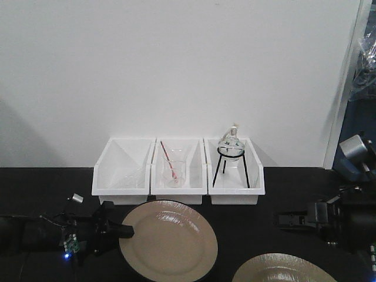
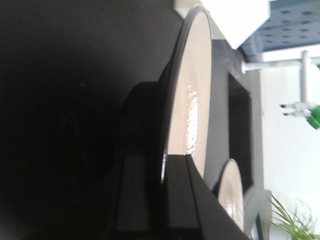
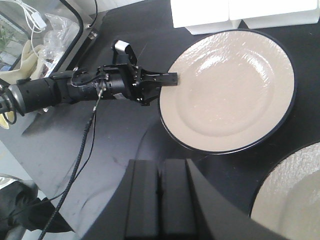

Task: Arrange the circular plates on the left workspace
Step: 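Slide the held plate with the left gripper to the spot in front of the bins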

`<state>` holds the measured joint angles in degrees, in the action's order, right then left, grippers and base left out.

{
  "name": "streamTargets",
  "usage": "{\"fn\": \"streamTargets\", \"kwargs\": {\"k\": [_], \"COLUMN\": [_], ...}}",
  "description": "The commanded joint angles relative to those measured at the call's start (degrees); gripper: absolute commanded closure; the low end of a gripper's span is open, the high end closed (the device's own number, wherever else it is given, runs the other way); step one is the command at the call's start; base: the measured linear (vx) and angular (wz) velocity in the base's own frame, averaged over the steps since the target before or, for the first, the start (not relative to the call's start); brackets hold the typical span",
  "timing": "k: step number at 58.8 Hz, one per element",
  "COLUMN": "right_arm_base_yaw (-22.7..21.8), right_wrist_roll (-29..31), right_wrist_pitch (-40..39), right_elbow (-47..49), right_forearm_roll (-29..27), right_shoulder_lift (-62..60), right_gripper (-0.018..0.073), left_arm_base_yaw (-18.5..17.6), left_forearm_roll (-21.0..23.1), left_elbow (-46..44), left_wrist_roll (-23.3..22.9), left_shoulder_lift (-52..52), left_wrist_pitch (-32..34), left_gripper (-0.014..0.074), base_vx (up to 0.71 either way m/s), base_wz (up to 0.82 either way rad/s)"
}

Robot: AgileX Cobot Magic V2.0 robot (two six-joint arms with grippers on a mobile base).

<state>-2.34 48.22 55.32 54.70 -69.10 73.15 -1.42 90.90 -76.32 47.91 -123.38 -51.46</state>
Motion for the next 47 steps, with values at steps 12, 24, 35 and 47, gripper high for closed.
{"fn": "streamTargets", "kwargs": {"k": [12,24,35,47], "right_arm_base_yaw": [-0.07,-0.07,-0.07,-0.07], "right_wrist_roll": [0.53,0.53,0.53,0.53], "right_wrist_pitch": [-0.04,-0.11,-0.11,-0.05], "right_elbow": [2.04,2.04,2.04,2.04], "right_forearm_roll": [-3.22,-3.22,-3.22,-3.22], "right_shoulder_lift": [-1.24,-1.24,-1.24,-1.24], "right_gripper": [0.0559,0.0559,0.0559,0.0559], "left_arm_base_yaw": [-0.24,-0.3,-0.3,-0.2], "left_forearm_roll": [9.0,8.92,8.52,8.46], "left_elbow": [-2.03,-2.03,-2.03,-2.03], "left_wrist_roll": [-0.98,0.91,6.72,14.31], "left_shoulder_lift": [2.11,1.51,1.51,1.58], "left_wrist_pitch": [-2.84,-1.21,-1.41,-0.44], "left_gripper": [0.0594,0.0526,0.0336,0.0158], "base_vx": [0.0,0.0,0.0,0.0], "base_wz": [0.0,0.0,0.0,0.0]}}
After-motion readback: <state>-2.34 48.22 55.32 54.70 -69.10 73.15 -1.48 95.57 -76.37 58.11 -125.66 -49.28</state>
